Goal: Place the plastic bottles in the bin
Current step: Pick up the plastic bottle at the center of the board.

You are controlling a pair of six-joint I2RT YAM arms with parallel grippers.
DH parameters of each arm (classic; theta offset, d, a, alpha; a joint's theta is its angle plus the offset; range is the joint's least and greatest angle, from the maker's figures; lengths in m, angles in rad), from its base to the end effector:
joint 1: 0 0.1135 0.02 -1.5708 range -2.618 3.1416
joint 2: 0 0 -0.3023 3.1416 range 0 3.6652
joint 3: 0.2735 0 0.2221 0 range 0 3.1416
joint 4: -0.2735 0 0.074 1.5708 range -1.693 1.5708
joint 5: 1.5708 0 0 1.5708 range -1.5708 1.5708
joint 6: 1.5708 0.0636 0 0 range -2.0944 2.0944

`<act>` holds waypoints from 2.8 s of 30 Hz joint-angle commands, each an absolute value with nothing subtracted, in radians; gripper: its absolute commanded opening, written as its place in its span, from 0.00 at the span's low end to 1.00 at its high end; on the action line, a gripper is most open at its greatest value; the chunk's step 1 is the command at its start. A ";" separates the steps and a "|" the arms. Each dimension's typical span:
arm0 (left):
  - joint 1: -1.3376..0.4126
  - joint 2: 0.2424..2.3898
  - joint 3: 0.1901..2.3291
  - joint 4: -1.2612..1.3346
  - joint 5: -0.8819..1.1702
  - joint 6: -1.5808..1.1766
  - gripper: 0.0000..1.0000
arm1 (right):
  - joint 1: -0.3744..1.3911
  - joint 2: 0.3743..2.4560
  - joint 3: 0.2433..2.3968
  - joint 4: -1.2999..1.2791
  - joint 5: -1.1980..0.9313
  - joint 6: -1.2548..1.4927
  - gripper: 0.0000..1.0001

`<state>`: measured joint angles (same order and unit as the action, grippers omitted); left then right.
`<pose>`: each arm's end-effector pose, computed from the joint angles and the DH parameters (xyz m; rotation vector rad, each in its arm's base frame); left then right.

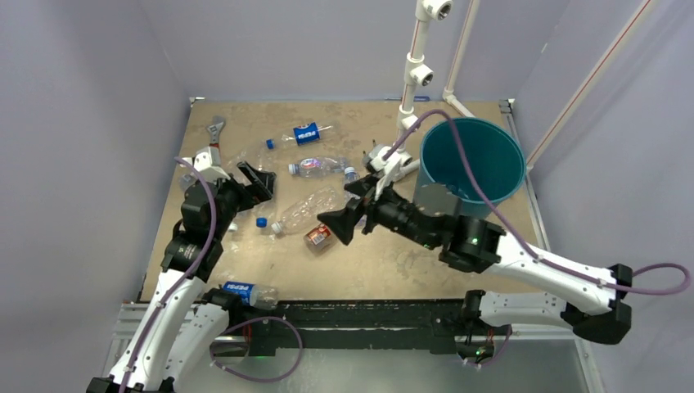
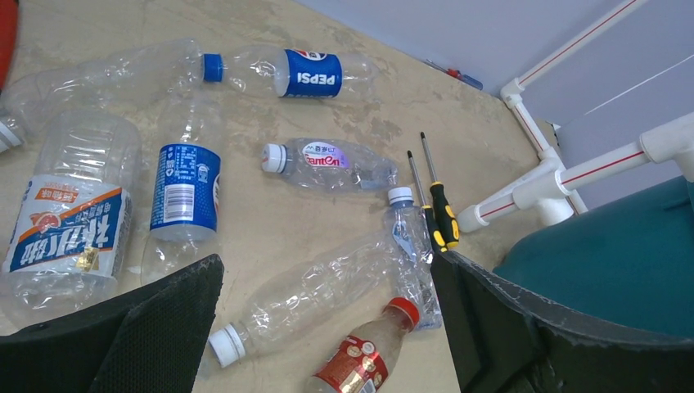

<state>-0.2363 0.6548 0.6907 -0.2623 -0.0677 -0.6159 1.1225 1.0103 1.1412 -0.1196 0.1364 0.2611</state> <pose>0.1232 -0.0253 0.3344 -0.3936 1.7875 -0.5454 0.0947 0.1769 0.4585 -0.5824 1.5392 0.9729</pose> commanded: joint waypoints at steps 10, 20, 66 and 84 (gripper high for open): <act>-0.236 0.673 0.687 -0.250 -0.080 -0.607 0.98 | 1.180 1.034 0.768 -0.020 0.433 0.530 0.99; -0.298 0.713 0.596 -0.224 0.030 -0.684 0.91 | 1.180 1.111 0.583 0.162 0.470 0.805 0.99; -0.944 1.442 0.733 -0.264 -0.330 -0.574 0.70 | 1.180 0.810 0.430 0.221 0.276 0.666 0.99; -0.943 1.107 0.643 -0.172 -0.342 -0.621 0.30 | 1.180 0.631 0.434 0.314 0.184 0.808 0.99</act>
<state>-0.9428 1.2797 0.6476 -0.2245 -0.3119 -0.5957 1.1797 0.7406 0.4274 0.1879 0.2115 0.7654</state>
